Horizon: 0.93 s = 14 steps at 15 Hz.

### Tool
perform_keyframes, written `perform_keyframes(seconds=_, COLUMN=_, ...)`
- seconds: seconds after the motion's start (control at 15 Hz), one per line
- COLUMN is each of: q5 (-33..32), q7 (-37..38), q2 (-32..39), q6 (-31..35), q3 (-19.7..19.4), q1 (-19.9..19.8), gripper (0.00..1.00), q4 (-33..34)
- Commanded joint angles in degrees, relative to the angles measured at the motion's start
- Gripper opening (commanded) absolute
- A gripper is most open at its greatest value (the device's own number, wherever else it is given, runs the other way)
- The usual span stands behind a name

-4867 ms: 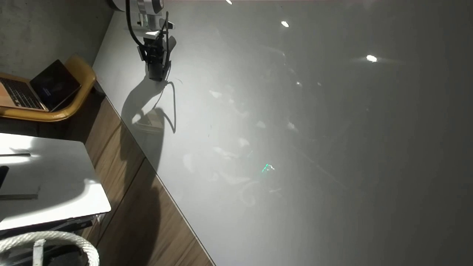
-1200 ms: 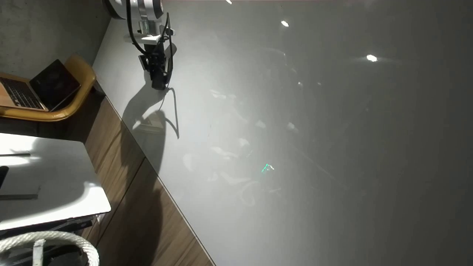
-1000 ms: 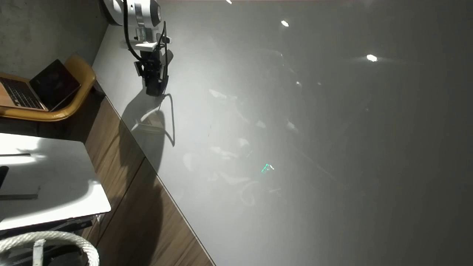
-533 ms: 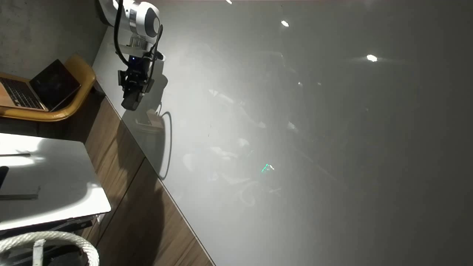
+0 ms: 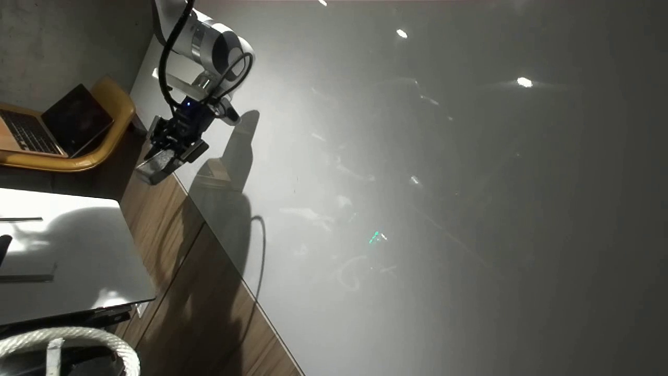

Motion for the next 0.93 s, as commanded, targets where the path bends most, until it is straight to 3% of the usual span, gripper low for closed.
perform_keyframes(seconds=0.0, q5=4.73, q7=-4.92, q2=-0.94, q6=0.74, q3=-1.19, q1=-3.44, gripper=0.3, q4=-6.86)
perform_keyframes(seconds=0.33, q5=6.57, q7=-5.91, q2=1.89, q6=0.88, q3=-2.4, q1=-5.55, gripper=0.3, q4=-11.28)
perform_keyframes(seconds=0.87, q5=6.63, q7=-6.4, q2=4.29, q6=2.38, q3=-4.5, q1=-7.65, gripper=0.3, q4=-11.58)
